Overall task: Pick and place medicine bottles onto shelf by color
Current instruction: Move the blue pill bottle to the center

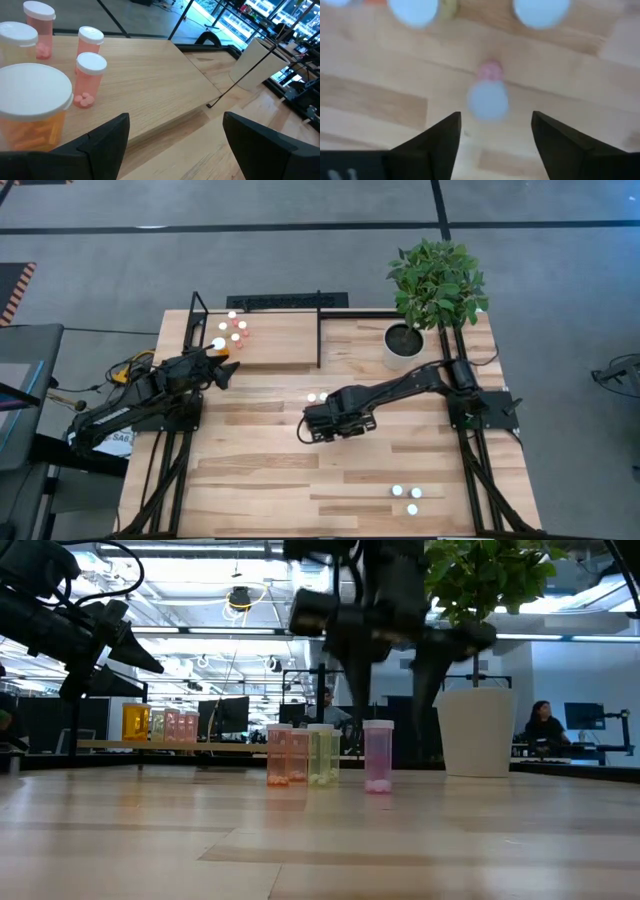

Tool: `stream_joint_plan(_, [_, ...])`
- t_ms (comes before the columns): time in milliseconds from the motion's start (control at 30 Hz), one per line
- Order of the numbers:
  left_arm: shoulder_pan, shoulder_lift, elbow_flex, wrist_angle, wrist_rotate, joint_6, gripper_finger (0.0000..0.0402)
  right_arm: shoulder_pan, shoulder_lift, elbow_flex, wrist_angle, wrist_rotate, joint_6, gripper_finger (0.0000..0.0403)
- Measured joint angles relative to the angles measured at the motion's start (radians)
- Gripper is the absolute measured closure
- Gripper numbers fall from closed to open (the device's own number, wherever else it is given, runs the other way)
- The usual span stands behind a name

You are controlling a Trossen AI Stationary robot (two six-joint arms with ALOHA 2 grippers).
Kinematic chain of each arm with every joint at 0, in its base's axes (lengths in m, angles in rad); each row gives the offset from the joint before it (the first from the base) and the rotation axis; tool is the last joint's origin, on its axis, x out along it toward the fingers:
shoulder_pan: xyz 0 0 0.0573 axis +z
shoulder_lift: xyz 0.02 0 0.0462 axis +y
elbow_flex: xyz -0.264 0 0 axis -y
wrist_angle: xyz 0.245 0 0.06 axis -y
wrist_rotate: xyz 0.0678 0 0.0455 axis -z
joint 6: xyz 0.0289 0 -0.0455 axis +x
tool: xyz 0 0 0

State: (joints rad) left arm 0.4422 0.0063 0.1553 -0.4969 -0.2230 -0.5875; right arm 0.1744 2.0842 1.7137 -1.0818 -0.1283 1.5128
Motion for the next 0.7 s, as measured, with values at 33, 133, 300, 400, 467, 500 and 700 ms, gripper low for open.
stream_joint_plan(33, [0.000, 0.000, 0.000, 0.000, 0.000, 0.000, 0.0093, 0.006, 0.000, 0.024, -0.034, -0.003, -0.001, 0.0132])
stream_joint_plan(133, [0.000, 0.000, 0.000, 0.000, 0.000, 0.000, 0.0093, 0.030, 0.000, 0.086, -0.139, -0.003, -0.002, 0.0127])
stream_joint_plan(300, [0.000, 0.000, 0.000, 0.000, 0.000, 0.000, 0.0093, 0.083, -0.019, 0.124, -0.205, 0.007, 0.031, 0.0127])
stream_joint_plan(400, [0.000, 0.000, 0.000, 0.000, 0.000, 0.000, 0.0093, 0.121, -0.045, 0.125, -0.217, 0.031, 0.100, 0.0127])
stream_joint_plan(467, [0.000, 0.000, 0.000, 0.000, 0.000, 0.000, 0.0093, 0.150, -0.063, 0.125, -0.236, 0.055, 0.169, 0.0127])
stream_joint_plan(500, [0.000, 0.000, 0.000, 0.000, 0.000, 0.000, 0.0093, 0.166, -0.070, 0.125, -0.246, 0.071, 0.210, 0.0127])
stream_joint_plan(700, [0.000, 0.000, 0.000, 0.000, 0.000, 0.000, 0.0093, 0.264, -0.112, 0.108, -0.311, 0.165, 0.482, 0.0127])
